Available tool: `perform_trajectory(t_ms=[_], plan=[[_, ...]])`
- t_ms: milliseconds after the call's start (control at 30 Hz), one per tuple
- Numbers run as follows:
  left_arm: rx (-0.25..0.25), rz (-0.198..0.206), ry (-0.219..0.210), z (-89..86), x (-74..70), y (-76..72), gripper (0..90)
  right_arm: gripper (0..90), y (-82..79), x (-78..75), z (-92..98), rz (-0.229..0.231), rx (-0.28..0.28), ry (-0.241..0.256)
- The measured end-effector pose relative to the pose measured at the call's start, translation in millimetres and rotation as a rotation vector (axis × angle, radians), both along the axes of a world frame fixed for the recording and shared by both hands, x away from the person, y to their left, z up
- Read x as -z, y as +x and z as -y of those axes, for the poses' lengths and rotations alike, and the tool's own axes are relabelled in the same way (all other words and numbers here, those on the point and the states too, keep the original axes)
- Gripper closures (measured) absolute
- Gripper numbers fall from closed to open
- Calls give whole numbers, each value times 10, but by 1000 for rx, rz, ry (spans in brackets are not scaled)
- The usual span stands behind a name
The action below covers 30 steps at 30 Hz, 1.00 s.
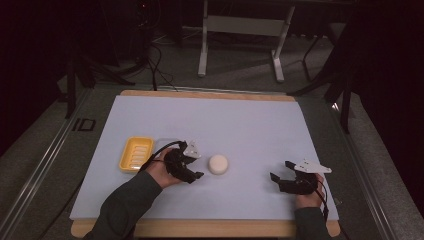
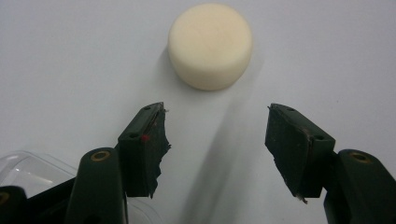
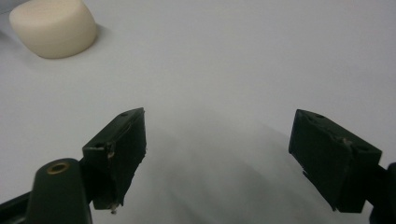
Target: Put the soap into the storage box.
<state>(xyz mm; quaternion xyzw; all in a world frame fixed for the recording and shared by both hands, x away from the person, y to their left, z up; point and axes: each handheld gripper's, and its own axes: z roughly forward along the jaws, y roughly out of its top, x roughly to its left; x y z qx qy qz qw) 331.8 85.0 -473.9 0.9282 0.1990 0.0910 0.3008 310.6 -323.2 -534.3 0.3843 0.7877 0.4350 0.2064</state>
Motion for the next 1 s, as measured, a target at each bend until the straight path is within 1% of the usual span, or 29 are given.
perform_trajectory(t_ms=[133,233,300,433,567,633,700,833,867,900,967,1000], plan=[[11,-28,-7,13,-2,53,373,185,-1,0,-2,0,1,-1],[20,-51,-25,13,-10,89,364,185,-2,0,-3,0,2,-3],[19,-58,-29,19,-14,105,361,183,-1,0,-3,0,2,-3],[27,-68,-16,38,-13,139,341,183,-2,0,-4,0,3,-3],[31,-87,-13,68,-6,165,331,183,-2,0,-4,1,4,-4],[38,-89,0,83,-19,180,309,183,-2,-1,-4,0,5,-3],[39,-94,-12,101,-26,187,291,183,-2,0,-1,2,7,-1],[45,-110,-10,143,-26,215,224,183,-3,-1,-3,4,7,-3],[47,-105,-5,151,-24,220,207,183,-4,-1,-4,4,7,-4],[45,-97,-11,159,-21,218,197,183,-5,-1,-5,3,8,-4],[41,-94,-21,165,-26,228,150,183,-4,-1,-2,4,10,-3],[42,-92,-25,170,-26,235,150,183,-4,-1,0,3,11,-1]])
